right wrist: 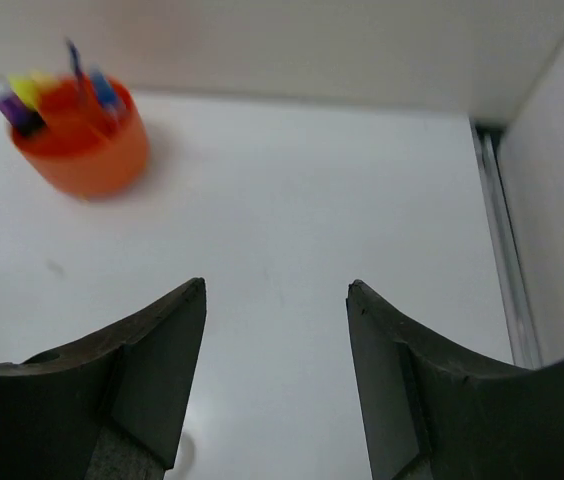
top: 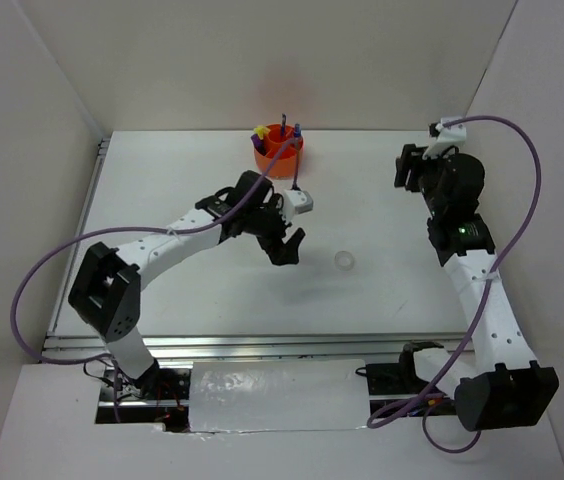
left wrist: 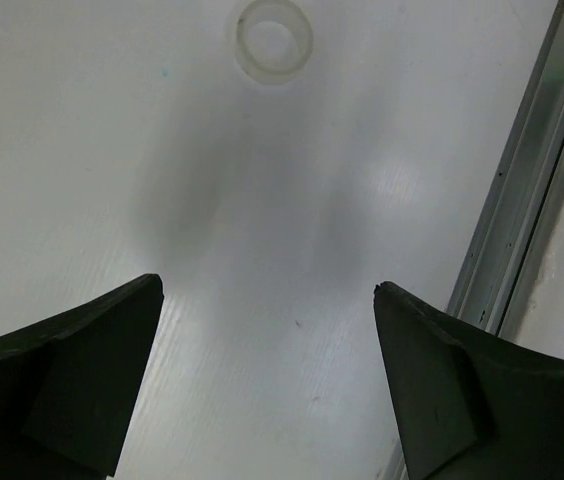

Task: Sort the stationery into containers
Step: Grab a piece of stationery with the left arm

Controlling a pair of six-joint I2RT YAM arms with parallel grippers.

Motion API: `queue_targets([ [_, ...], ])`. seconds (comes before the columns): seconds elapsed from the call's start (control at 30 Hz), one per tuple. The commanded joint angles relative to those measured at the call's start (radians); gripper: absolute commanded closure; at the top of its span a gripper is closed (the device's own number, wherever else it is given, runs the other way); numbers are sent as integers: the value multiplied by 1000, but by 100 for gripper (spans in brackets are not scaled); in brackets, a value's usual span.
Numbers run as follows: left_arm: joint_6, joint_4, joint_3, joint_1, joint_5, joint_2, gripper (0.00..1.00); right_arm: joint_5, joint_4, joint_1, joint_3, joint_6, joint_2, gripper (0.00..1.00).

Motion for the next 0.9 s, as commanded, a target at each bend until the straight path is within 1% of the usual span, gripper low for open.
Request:
queue_targets([
  [0.0, 57, 96, 35, -92, -70, 52, 1, -104, -315, -91, -67, -14, -95, 35],
  [0.03, 52, 110, 49, -127, -79, 74, 1, -120, -338, -109, -77, -10, -123, 34],
  [0.1, 38, 128, 95, -159, -108, 138, 1, -155, -390, -158, -101, -3, -147, 35],
  [0.23, 57, 153, 167, -220, -122, 250, 1, -189, -407, -244, -132, 9, -203, 34],
  [0.27, 61, 159, 181, -224, -125, 293, 1, -203, -410, -261, -135, 11, -207, 34],
  [0.33, 52, 189, 212, -227, -126, 329, 1, -219, -417, -315, -130, 13, -209, 34],
  [0.4, 28, 220, 247, -227, -157, 387, 1, -252, -433, -365, -117, 16, -204, 34],
  [0.53, 12, 202, 333, -228, -221, 476, 1, -304, -450, -428, -97, 17, -184, 34],
  [0.6, 17, 211, 347, -236, -252, 504, 1, -321, -450, -444, -88, 19, -177, 34],
  [0.73, 32, 220, 367, -251, -254, 544, 1, -341, -444, -473, -81, 20, -158, 34],
  [0.87, 15, 220, 393, -257, -264, 576, 1, -354, -440, -490, -77, 17, -146, 34],
])
